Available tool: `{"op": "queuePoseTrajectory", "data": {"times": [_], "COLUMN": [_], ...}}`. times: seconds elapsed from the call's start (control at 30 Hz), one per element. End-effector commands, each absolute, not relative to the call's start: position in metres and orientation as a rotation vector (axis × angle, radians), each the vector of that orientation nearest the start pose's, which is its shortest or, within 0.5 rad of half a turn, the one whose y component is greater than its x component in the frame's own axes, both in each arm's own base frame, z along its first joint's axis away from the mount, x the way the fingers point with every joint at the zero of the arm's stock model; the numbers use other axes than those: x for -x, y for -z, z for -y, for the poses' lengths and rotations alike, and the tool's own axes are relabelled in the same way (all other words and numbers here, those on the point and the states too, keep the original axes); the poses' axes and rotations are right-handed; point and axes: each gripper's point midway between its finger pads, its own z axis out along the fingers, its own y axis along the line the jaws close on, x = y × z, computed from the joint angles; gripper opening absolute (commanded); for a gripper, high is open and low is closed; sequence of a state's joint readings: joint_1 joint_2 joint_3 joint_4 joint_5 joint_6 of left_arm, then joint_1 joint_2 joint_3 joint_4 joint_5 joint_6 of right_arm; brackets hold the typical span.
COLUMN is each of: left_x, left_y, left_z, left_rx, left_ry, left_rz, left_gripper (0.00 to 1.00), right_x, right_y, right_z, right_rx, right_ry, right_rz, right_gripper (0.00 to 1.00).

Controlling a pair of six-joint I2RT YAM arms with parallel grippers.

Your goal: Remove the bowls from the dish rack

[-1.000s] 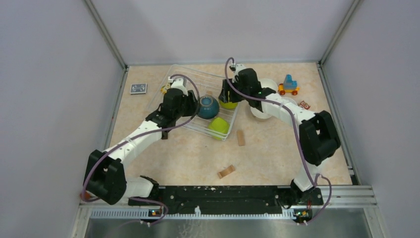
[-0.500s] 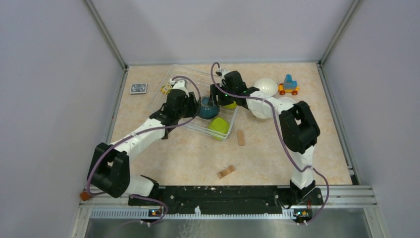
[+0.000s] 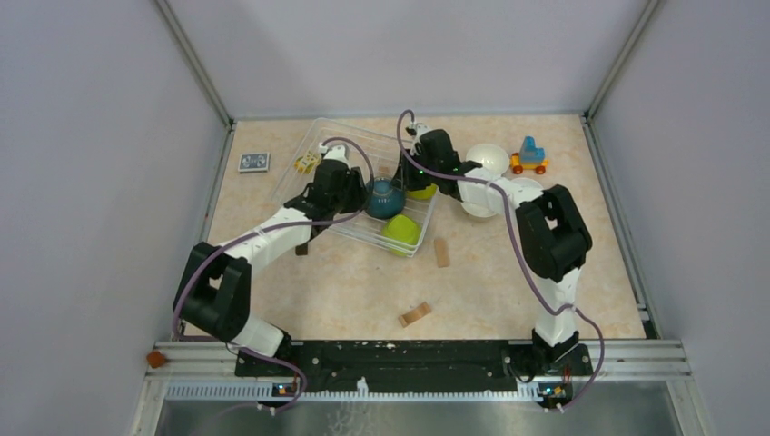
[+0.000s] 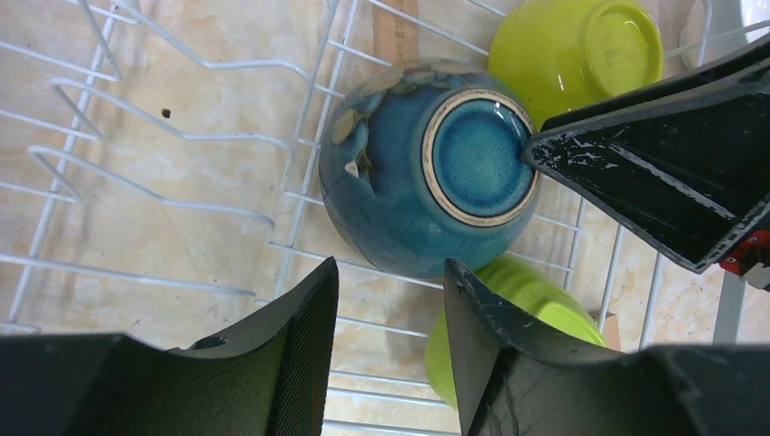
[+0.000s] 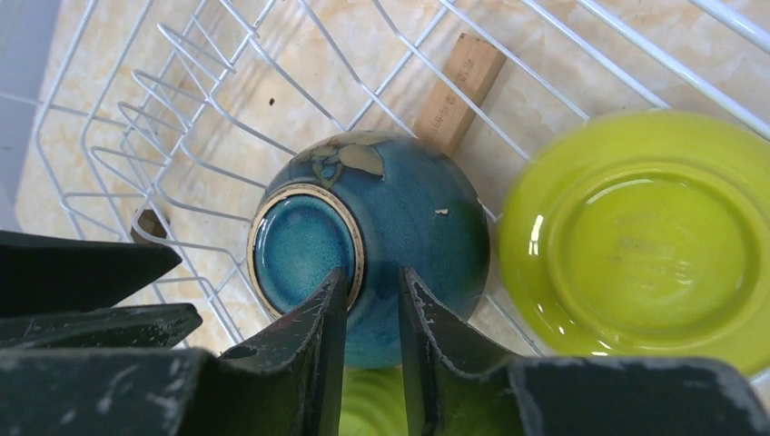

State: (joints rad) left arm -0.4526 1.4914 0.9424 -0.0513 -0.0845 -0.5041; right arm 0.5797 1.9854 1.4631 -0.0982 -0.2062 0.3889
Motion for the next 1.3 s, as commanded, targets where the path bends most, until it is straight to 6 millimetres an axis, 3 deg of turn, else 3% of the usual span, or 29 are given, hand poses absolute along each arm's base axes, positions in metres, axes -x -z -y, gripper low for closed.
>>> {"op": "queuePoseTrajectory", "data": {"times": [0.0, 0.17, 0.4, 0.47, 0.5, 0.67, 0.87, 1.27], "left_x": [-0.403, -0.402, -0.4, -0.399, -0.398, -0.391, -0.384, -0.372], "left_y": [-0.157, -0.156, -0.159, -0.165, -0.166, -0.164, -0.162, -0.165], "left_z": [0.203, 0.207, 0.203, 0.2, 0.198, 0.196, 0.194, 0.182], "left_rx": [0.101, 0.096, 0.112, 0.125, 0.131, 0.176, 0.203, 0.189], "left_ry": [0.528, 0.554, 0.549, 0.549, 0.548, 0.584, 0.608, 0.577], "left_rz": [-2.105, -2.113, -2.106, -2.082, -2.073, -2.05, -2.034, -1.991], "left_gripper": [0.52, 0.52, 0.53, 0.53, 0.54, 0.54, 0.54, 0.56], "right_x": [-0.409, -0.408, -0.408, -0.407, -0.406, -0.404, -0.41, -0.412], "right_y": [-0.078, -0.073, -0.081, -0.083, -0.084, -0.083, -0.068, -0.047], "right_z": [-0.313, -0.304, -0.303, -0.301, -0.301, -0.31, -0.316, -0.338], "right_rx": [0.257, 0.227, 0.233, 0.222, 0.212, 0.119, -0.119, -0.348], "right_ry": [-0.778, -0.782, -0.781, -0.763, -0.761, -0.749, -0.694, -0.753], "right_rz": [-2.383, -2.393, -2.394, -2.397, -2.4, -2.442, -2.576, -2.558], "right_gripper": [0.24, 0.29, 0.66, 0.83, 0.87, 0.89, 0.9, 0.91]}}
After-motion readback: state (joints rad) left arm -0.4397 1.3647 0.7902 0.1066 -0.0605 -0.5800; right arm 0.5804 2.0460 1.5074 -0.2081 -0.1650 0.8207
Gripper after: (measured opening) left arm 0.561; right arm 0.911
